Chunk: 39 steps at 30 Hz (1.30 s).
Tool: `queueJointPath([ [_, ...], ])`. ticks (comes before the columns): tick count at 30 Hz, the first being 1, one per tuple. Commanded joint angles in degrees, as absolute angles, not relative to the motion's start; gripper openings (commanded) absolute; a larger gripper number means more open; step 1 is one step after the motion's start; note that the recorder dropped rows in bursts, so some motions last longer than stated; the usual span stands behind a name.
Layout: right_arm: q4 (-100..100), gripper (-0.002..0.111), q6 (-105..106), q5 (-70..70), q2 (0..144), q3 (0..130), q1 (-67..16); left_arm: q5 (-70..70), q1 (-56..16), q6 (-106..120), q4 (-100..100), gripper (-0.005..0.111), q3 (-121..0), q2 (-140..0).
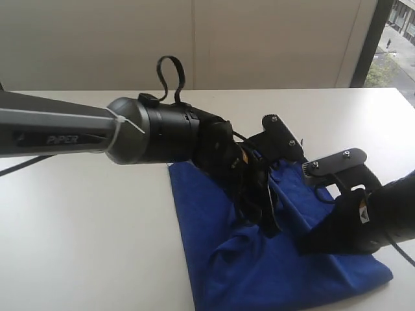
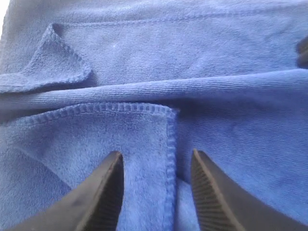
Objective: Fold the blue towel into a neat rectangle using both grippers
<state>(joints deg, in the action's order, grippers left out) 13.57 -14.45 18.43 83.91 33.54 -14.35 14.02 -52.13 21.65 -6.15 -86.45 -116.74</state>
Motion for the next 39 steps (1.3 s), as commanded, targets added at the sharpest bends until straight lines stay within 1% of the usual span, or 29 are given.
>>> queueJointPath([
  [1, 13.76, 0.0, -14.41, 17.7, 86.98, 32.95, -13.59, 13.69, -52.77, 21.74, -4.04, 0.05, -88.36, -119.31],
  [4, 13.76, 0.0, -13.95, 16.58, 87.83, 32.76, -13.59, 11.39, -53.26, 21.79, -1.21, 0.05, -88.36, -119.56],
  [13, 14.16, 0.0, -13.95, 15.55, 89.46, 32.62, -12.27, 9.88, -53.79, 21.79, -1.2, 0.05, -88.36, -121.06],
  [21, 14.32, 0.0, -13.69, 16.21, 89.46, 32.62, -11.8, 4.76, -55.4, 25.67, -1.2, 0.05, -88.36, -123.01],
  [31, 14.43, 0.0, -13.69, 16.21, 89.46, 32.62, -11.8, 4.3, -55.3, 26.83, -0.36, 0.05, -88.36, -123.38],
  [36, 14.41, 0.0, -13.69, 16.92, 89.46, 32.62, -11.8, 4.71, -55.19, 27.19, -0.36, 0.045, -87.71, -123.38],
  [39, 14.41, 0.0, -13.92, 17.65, 89.46, 32.62, -11.8, 4.48, -55.19, 26.96, -0.36, 0.044, -87.71, -123.38],
])
